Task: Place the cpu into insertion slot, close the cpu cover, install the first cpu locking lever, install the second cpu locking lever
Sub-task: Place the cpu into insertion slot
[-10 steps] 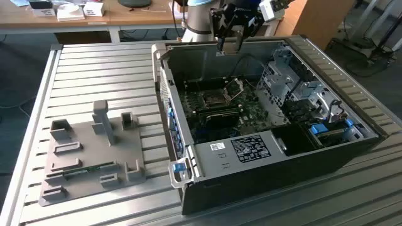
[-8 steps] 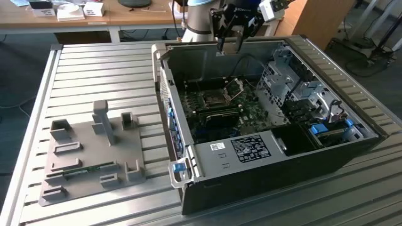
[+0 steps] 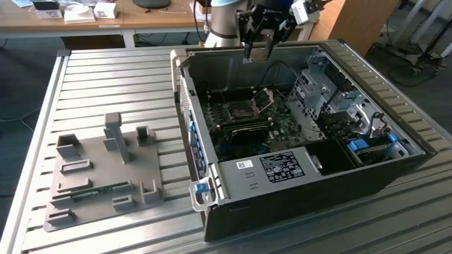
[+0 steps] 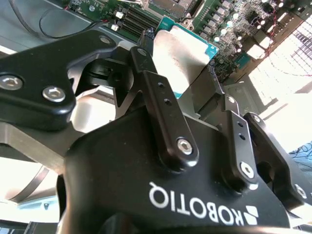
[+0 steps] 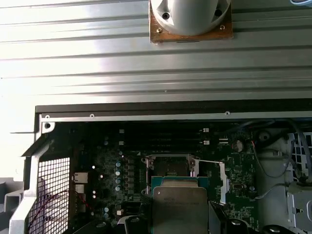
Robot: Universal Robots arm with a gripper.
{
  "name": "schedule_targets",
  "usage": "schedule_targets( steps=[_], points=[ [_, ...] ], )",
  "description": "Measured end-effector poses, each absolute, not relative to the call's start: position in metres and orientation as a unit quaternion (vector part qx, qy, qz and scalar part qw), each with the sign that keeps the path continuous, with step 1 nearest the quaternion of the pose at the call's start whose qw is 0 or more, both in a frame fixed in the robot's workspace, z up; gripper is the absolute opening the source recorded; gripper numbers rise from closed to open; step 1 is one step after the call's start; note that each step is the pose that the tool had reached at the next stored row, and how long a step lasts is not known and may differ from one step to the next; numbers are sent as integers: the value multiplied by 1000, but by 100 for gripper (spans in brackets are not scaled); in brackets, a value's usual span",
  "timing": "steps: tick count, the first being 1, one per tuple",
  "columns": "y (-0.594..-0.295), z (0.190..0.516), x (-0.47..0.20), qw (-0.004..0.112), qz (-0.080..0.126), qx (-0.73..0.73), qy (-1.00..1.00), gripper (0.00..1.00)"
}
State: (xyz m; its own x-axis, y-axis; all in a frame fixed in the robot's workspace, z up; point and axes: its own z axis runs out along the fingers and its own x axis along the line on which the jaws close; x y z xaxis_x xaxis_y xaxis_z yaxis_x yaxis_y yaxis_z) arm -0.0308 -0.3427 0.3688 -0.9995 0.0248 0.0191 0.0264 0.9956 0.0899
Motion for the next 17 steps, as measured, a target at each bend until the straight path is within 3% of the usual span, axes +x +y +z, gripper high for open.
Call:
schedule_targets(
  steps=[17],
  points=[
    [-343,361,-31,9,-45,-13,-999,54]
  ],
)
